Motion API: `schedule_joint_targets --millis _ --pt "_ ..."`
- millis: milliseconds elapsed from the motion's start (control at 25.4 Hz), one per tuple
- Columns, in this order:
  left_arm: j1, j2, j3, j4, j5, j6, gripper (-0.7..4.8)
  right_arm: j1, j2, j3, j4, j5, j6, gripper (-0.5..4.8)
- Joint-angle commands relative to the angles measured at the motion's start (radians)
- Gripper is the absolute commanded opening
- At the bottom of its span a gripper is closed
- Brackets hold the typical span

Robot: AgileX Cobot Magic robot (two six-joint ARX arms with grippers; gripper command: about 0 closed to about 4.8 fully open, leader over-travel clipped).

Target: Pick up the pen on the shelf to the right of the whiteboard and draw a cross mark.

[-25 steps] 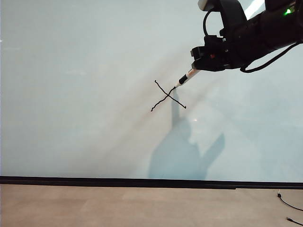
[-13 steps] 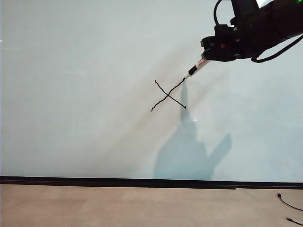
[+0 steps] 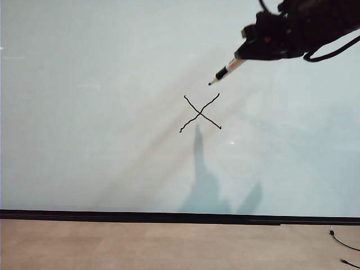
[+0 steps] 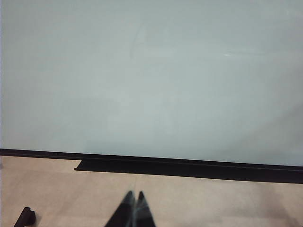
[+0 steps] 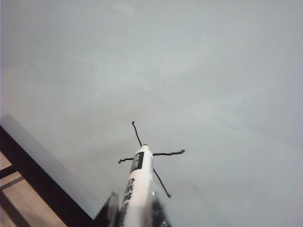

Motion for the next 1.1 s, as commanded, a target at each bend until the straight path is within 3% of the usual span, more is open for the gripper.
schedule_joint_targets --millis 39,473,1104 --pt "0.000 0.000 0.003 0.006 0.004 0.004 -0.04 -0.006 -0.133 -0.090 -0.006 0.006 0.021 -0.08" --pt "0.000 0.000 0.003 0.006 0.003 0.004 -0.05 -0.006 -0.494 -0.387 -0.020 0.030 0.069 -0.08" --pt "0.000 0.000 0.003 0.006 0.004 0.004 -0.04 -0.007 -0.694 -0.554 -0.067 0.064 0.077 -0.08"
